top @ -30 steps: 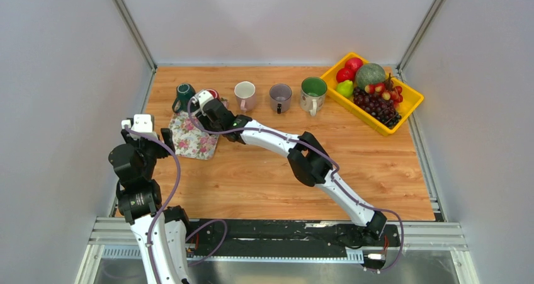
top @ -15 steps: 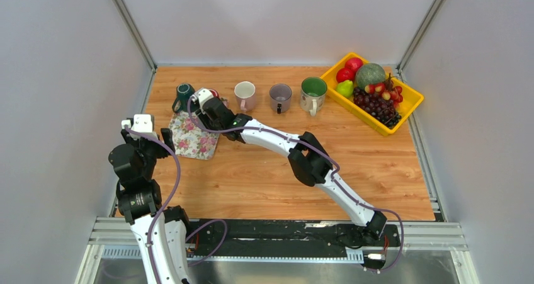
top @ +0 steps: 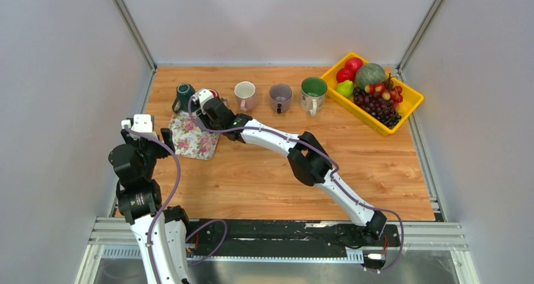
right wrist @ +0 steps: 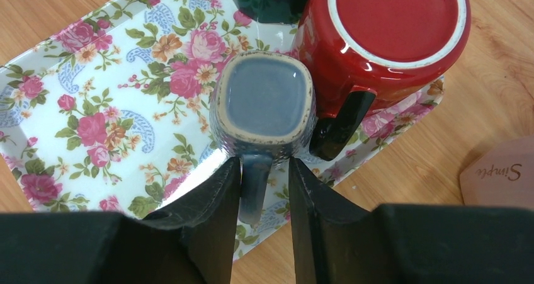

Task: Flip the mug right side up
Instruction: Turn over the cup on the tray.

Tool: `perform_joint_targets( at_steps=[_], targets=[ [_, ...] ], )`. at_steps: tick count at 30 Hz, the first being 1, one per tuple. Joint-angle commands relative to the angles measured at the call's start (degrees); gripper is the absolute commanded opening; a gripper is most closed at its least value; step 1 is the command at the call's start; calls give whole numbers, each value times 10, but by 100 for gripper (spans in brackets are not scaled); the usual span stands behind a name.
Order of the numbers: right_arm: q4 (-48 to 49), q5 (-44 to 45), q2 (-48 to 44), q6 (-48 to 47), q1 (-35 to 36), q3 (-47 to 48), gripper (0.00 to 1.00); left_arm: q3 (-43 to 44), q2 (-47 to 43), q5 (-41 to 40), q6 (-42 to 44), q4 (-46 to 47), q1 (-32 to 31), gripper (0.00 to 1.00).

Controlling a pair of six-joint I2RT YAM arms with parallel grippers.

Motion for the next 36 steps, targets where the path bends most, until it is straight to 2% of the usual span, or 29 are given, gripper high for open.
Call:
perform_joint_targets(
  at_steps=[1, 6, 11, 21, 36],
  targets=[
    [19, -7, 9, 11, -2, 30, 34, 0, 0, -2, -4, 17, 9, 79],
    [19, -12, 13, 11, -3, 34, 21, 0, 2, -2, -4, 18, 9, 79],
    [18, -21, 12, 10, -3, 35, 0, -1, 3, -2, -5, 18, 9, 79],
    [-6, -99, -27, 47, -20, 51, 0, 0, 5, -2, -5, 19, 9, 79],
    [-14, -344, -113, 216, -97, 13, 0, 3, 5, 0, -9, 18, 9, 79]
  ],
)
